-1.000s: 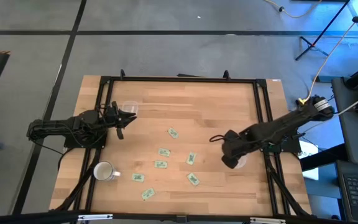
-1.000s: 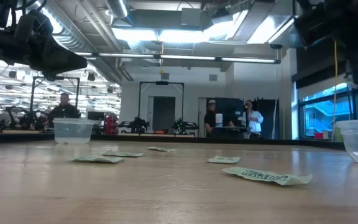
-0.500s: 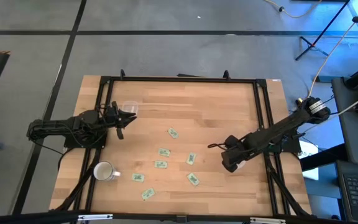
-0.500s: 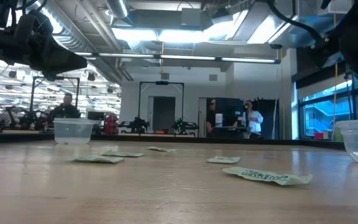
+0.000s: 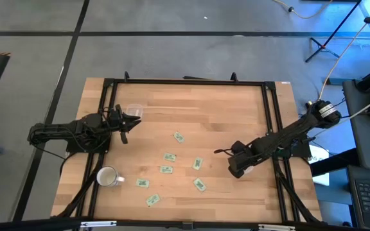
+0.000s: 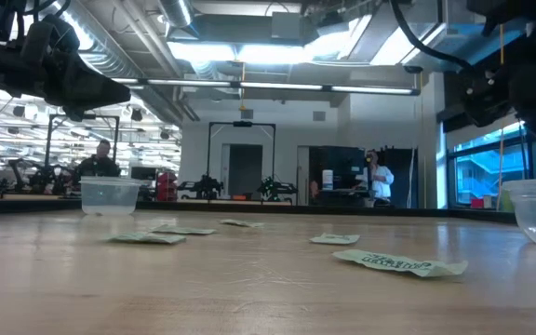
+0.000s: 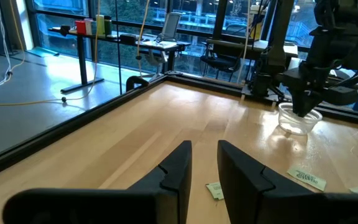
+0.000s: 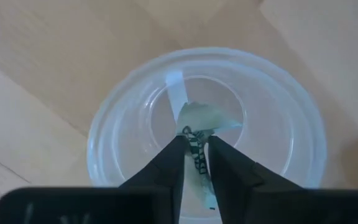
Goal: Pick and place Stevia / Truvia into bins
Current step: Put the stevia packet into the round transparent container
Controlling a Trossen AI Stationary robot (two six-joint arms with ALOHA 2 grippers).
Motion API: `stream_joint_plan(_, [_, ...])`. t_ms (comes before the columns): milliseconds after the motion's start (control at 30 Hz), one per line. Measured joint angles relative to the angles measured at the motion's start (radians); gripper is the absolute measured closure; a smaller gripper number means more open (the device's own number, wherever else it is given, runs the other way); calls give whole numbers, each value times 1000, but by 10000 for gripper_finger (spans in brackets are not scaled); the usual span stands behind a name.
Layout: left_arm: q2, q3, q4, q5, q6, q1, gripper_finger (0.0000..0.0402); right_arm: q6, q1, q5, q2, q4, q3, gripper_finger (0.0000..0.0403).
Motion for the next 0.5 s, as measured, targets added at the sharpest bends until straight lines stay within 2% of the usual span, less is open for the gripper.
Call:
stream_joint_plan(300, [0, 0, 0, 0, 0, 0, 329, -4, -1, -49, 0, 4, 0, 256])
stream_joint_plan(500, [0, 0, 0, 0, 0, 0, 329, -11, -2, -49, 0, -7, 0, 232])
